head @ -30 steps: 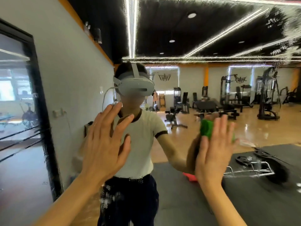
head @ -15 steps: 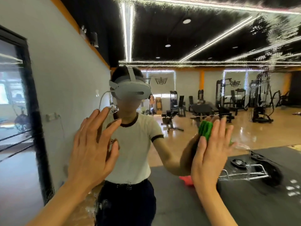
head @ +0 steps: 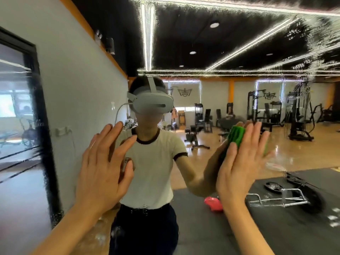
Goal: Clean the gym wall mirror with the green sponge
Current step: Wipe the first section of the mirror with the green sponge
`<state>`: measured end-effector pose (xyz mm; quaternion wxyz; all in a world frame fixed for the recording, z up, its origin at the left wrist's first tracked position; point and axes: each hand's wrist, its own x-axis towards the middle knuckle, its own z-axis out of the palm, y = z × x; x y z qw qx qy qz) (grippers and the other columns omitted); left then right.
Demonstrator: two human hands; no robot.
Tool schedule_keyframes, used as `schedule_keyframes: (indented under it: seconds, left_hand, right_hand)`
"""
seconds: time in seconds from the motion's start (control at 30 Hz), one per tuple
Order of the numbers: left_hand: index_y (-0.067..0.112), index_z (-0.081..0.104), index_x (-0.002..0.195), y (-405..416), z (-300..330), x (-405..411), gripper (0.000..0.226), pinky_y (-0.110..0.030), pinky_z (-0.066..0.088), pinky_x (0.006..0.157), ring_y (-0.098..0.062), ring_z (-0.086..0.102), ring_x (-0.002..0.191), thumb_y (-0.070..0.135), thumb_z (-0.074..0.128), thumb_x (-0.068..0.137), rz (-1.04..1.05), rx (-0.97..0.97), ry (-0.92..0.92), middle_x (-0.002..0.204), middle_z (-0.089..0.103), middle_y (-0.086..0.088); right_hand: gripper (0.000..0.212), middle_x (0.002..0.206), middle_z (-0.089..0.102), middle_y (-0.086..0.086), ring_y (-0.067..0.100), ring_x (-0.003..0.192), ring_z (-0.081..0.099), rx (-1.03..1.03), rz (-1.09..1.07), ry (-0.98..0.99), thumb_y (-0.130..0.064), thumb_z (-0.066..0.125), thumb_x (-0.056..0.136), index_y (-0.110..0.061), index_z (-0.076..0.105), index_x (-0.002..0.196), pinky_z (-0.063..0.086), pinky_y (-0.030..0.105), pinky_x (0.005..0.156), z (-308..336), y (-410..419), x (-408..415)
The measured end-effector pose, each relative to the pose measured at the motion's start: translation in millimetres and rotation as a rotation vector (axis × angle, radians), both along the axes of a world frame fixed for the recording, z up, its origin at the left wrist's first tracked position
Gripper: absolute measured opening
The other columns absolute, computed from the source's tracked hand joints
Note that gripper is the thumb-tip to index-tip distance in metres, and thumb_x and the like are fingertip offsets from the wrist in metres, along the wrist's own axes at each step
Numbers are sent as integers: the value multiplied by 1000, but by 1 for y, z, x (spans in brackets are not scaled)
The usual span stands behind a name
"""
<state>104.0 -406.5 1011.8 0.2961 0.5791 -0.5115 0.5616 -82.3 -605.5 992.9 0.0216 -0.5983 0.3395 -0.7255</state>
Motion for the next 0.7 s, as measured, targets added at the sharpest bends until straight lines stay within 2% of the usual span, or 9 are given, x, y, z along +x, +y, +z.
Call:
schedule_keyframes:
  seconds: [0.07,0.2,0.27,0.3,0.4,0.5,0.6,0.7]
  left_hand:
    - [13,44,143,0,-1,0,49,-38,10,125,-36,25,148,27,43,96,2,-1,1,156,33,-20]
    - [14,44,144,0,0,0,50,-36,9,125,-35,25,148,28,43,96,0,-3,10,156,33,-20]
    - [14,43,145,0,0,0,50,-36,10,124,-36,25,148,28,43,96,-2,-4,7,157,32,-20]
    - [14,43,144,-1,0,0,50,-37,11,124,-36,25,148,28,43,96,-7,-6,4,157,32,-19]
    - [14,43,144,-2,-1,0,50,-44,18,122,-37,26,147,27,43,96,-20,-6,8,156,32,-19]
    - [15,43,144,-3,-1,0,49,-46,20,120,-36,26,147,26,43,96,-21,-12,2,156,31,-17]
    - [15,42,143,-3,-1,1,49,-42,18,121,-35,25,147,27,43,96,-17,-18,-7,156,30,-17]
    - [15,42,143,-3,0,2,49,-40,16,122,-37,25,146,27,43,96,3,-17,-14,155,29,-17]
  right_hand:
    - [57,168,12,4,23,155,3,15,-30,11,-31,26,106,-14,16,159,1,60,123,15,25,22]
    - [55,166,22,8,22,154,7,-420,50,390,-27,37,105,-13,26,157,-5,46,125,28,79,67]
    - [53,165,26,7,21,154,9,-501,37,444,-26,38,106,-14,30,157,-6,44,125,30,63,55]
    - [53,165,25,7,21,154,9,-470,7,418,-26,37,106,-15,28,157,-6,44,125,29,47,43]
    - [56,167,13,2,19,154,3,-199,-64,194,-27,28,106,-19,10,159,-8,45,124,23,-4,-3]
    - [54,167,15,4,24,155,4,-141,-38,36,-30,24,109,-12,18,159,-13,40,123,27,-19,-11]
    - [54,166,11,0,19,155,1,-262,-14,139,-31,23,109,-12,19,159,-12,43,124,18,-15,-6]
    - [53,169,2,-5,20,156,-1,-351,1,361,-32,20,110,-16,13,161,-8,46,125,-50,-16,-19]
